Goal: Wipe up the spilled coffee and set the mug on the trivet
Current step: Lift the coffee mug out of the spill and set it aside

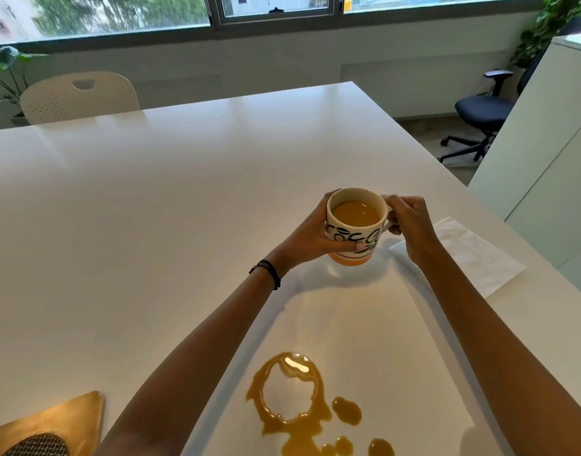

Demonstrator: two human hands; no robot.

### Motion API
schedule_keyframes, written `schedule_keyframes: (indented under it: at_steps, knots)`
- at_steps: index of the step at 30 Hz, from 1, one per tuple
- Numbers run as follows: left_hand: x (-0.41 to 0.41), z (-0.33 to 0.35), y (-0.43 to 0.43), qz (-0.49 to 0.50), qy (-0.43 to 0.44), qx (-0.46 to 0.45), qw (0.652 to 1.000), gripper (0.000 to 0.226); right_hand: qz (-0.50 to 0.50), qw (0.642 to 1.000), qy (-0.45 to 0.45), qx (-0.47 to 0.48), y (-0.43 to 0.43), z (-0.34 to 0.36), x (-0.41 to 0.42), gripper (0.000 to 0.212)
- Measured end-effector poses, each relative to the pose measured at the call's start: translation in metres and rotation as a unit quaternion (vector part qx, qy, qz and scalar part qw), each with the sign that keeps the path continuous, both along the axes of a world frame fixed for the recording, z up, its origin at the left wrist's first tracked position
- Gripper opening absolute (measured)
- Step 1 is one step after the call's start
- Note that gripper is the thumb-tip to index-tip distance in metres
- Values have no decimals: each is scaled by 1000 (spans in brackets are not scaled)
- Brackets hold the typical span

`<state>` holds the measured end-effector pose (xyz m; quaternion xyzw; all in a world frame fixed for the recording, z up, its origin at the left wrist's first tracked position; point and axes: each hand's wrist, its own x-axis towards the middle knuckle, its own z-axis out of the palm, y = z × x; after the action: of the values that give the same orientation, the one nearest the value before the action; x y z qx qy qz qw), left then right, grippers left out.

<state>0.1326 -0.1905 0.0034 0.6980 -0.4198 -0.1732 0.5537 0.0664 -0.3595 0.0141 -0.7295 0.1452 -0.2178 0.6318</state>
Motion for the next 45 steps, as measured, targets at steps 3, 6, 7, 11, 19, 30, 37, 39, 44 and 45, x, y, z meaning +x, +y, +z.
schedule_keyframes:
  at_steps: [3, 6, 7, 11, 19, 30, 37, 39, 44, 45]
  knots:
    - [4, -4, -3, -2, 0, 3, 1000, 79, 3, 1000, 5, 9, -4, -4, 2, 37]
    - [8, -8, -4, 0, 9, 6, 1000, 79, 6, 1000, 10, 12, -4, -6, 5, 36]
    - [8, -9, -4, 2, 12, 8, 1000, 79, 6, 1000, 11, 13, -4, -7, 6, 37]
    - [10, -13, -3, 7, 18, 10, 1000, 78, 4, 1000, 18, 9, -3, -10, 6, 39]
    - [12, -15, -2, 2, 18, 15, 1000, 79, 12, 1000, 8, 15, -2, -15, 9, 39]
    - [7, -11, 0, 20, 54, 20, 998, 76, 18, 1000, 19, 2, -3, -12, 8, 40]
    - [4, -4, 28, 31, -1, 61, 998, 74, -95, 975, -6, -200, -16, -7, -16, 24]
    - [3, -4, 47, 31, -24, 78, 996, 63, -121, 959, 5, -256, -22, -7, -27, 22]
    - [-11, -14, 90, 151, -114, 123, 974, 35, -84, 934, 67, -341, -32, -16, -63, 16]
    - [-13, -17, 98, 190, -139, 133, 963, 34, -81, 929, 71, -355, -32, -18, -69, 15]
